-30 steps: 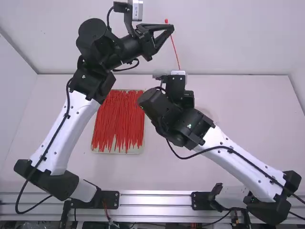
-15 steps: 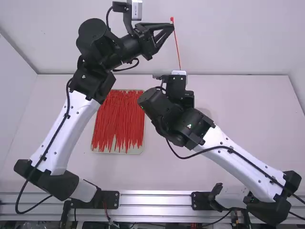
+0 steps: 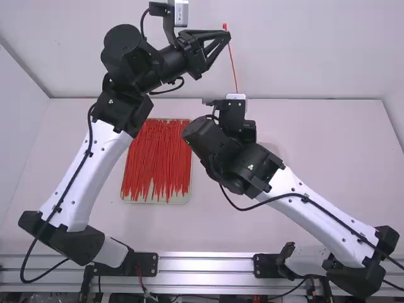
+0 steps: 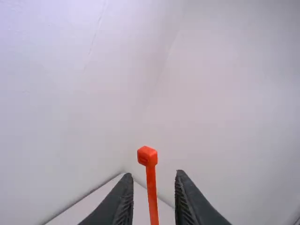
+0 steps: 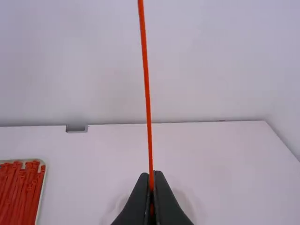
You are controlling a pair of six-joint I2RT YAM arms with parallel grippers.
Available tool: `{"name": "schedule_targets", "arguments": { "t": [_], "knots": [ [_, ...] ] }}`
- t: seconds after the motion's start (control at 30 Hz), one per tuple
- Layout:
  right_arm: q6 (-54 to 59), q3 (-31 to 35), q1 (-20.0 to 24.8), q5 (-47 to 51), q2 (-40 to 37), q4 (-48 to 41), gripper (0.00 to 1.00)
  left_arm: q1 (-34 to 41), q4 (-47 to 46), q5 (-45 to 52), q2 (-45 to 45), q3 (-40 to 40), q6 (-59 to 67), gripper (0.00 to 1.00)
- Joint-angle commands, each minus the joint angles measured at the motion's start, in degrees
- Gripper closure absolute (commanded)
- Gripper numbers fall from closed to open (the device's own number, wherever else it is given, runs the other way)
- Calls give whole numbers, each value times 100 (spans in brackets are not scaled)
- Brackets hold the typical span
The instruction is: Fasten the cable tie
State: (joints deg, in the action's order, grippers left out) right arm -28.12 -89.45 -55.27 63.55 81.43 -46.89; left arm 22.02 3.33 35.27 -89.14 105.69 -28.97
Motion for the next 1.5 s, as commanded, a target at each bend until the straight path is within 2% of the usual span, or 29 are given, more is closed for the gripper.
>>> {"name": "schedule_targets", "arguments": {
  "t": [0.0, 0.2, 0.3, 0.4, 1.07, 1.47],
  "knots": [
    [-37, -199, -22, 87, -2, 20, 100, 48, 39, -42, 9, 9, 28, 76],
    [-37, -199, -26, 74, -2, 42, 100, 48, 59, -42, 9, 9, 31, 77],
    [-35, -199, -28, 74, -2, 85, 100, 48, 57, -39, 9, 9, 28, 84],
    [7, -199, -28, 52, -2, 153, 100, 48, 59, -42, 9, 9, 28, 87],
    [7, -199, -28, 28, -2, 166, 100, 48, 382, -37, 9, -131, -2, 81],
    [9, -199, -28, 28, -2, 186, 100, 44, 682, -42, 9, -334, -125, 87]
  ]
}}
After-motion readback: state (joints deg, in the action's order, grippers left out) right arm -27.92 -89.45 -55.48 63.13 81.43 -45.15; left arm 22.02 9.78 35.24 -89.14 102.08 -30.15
